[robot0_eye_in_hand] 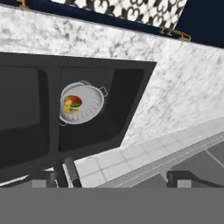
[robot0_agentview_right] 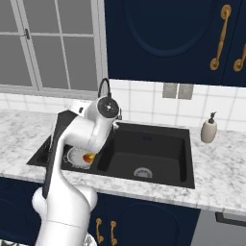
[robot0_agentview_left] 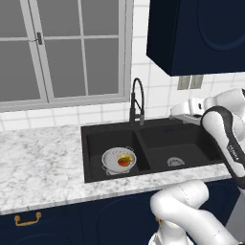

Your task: Put the colander in the sink, put the mango, banana in the colander, and turn on the sink faucet and pour water over the colander.

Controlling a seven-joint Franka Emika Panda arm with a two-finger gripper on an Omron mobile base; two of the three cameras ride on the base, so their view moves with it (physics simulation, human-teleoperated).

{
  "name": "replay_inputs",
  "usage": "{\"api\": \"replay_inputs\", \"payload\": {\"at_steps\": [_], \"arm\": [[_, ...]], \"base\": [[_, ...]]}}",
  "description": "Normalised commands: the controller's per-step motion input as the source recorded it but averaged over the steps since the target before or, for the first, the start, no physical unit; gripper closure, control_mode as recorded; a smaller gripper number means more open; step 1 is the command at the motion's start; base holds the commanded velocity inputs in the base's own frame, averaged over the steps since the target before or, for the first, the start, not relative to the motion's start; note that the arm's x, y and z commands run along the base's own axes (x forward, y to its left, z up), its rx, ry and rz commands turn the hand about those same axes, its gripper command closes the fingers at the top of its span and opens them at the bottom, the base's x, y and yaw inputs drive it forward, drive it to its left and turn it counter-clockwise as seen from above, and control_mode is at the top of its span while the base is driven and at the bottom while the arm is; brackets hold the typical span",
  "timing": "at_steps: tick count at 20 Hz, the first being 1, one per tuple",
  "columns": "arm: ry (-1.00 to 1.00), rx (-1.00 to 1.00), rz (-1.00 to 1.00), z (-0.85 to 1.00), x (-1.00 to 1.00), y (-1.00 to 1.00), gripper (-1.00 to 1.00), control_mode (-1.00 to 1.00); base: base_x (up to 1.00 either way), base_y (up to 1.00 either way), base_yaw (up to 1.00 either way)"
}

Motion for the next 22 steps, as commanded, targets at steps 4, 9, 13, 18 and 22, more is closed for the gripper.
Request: {"api": "replay_inputs", "payload": {"at_steps": [4,9,13,18,22], "arm": [[-0.08,0.15,0.0,0.0,0.26,-0.18,-1.0,-1.0],[-0.03,0.11,0.02,0.0,0.41,-0.05,-1.0,-1.0],[0.0,0.11,0.07,-0.03,0.32,0.0,-1.0,-1.0],[0.0,0.07,0.09,-0.12,0.23,0.0,-1.0,-1.0],[0.0,0.04,0.1,-0.22,0.24,0.0,-1.0,-1.0]], "base": [[0.0,0.0,0.0],[0.0,0.0,0.0],[0.0,0.0,0.0],[0.0,0.0,0.0],[0.0,0.0,0.0]]}}
